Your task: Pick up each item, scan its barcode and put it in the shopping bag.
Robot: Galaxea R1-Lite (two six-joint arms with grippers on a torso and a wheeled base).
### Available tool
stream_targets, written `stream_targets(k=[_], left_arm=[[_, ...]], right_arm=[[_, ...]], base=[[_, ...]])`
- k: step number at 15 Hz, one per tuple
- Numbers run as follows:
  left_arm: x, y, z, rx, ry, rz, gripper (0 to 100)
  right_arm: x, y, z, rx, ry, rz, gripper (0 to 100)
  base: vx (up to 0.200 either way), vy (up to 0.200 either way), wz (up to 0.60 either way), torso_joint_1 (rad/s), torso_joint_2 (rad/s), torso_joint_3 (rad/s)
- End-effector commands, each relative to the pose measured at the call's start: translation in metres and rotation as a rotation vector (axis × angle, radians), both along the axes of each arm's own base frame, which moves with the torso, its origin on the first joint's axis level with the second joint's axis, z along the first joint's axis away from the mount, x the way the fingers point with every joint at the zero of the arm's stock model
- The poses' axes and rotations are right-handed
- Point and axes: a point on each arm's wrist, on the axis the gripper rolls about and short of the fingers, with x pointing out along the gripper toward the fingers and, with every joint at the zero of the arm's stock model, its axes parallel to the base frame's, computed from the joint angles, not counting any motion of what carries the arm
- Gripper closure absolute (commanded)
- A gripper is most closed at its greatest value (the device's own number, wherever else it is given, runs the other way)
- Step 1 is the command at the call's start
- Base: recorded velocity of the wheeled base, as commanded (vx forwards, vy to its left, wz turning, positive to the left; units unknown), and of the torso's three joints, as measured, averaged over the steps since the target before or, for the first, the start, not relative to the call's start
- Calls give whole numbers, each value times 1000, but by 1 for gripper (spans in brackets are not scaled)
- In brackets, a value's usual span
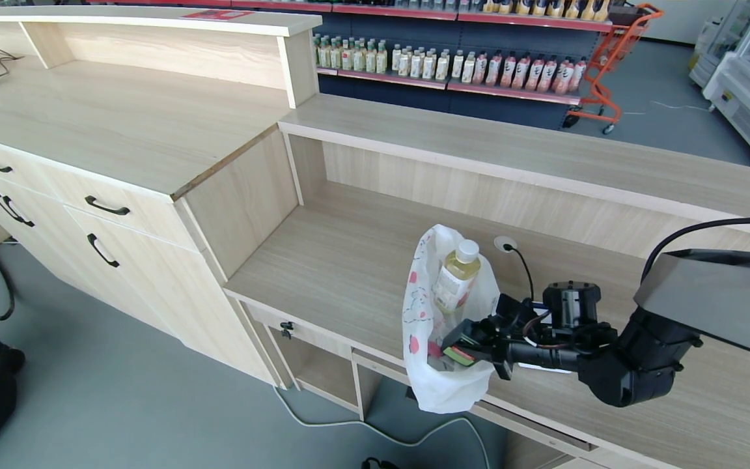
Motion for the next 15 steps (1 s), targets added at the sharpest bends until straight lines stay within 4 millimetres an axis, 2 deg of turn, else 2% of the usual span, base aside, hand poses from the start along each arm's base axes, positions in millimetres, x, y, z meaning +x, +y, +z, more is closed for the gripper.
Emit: stream_targets(k=[1, 5, 6, 10, 11, 13, 15], left_arm=[[0, 0, 0, 0, -2, 0, 0], [0, 0, 0, 0, 0, 0, 0], [0, 0, 0, 0, -2, 0, 0], [0, 0, 0, 0, 0, 0, 0], [0, 0, 0, 0, 0, 0, 0], [0, 0, 0, 0, 0, 0, 0], [0, 0, 0, 0, 0, 0, 0]], right_arm=[[0, 1, 1, 1, -4, 4, 100], [-3, 1, 1, -4, 9, 5, 100], [-3, 0, 0, -7, 13, 2, 0], [-2, -3, 9, 1, -1, -18, 0], [-5, -4, 16, 11, -4, -26, 0], [-18, -12, 31, 36, 21, -53, 0], [-36, -28, 55, 63, 30, -98, 0]], base=[[0, 0, 0, 0, 0, 0], [0, 0, 0, 0, 0, 0], [0, 0, 0, 0, 0, 0], [0, 0, 0, 0, 0, 0], [0, 0, 0, 0, 0, 0], [0, 0, 0, 0, 0, 0], [0, 0, 0, 0, 0, 0]])
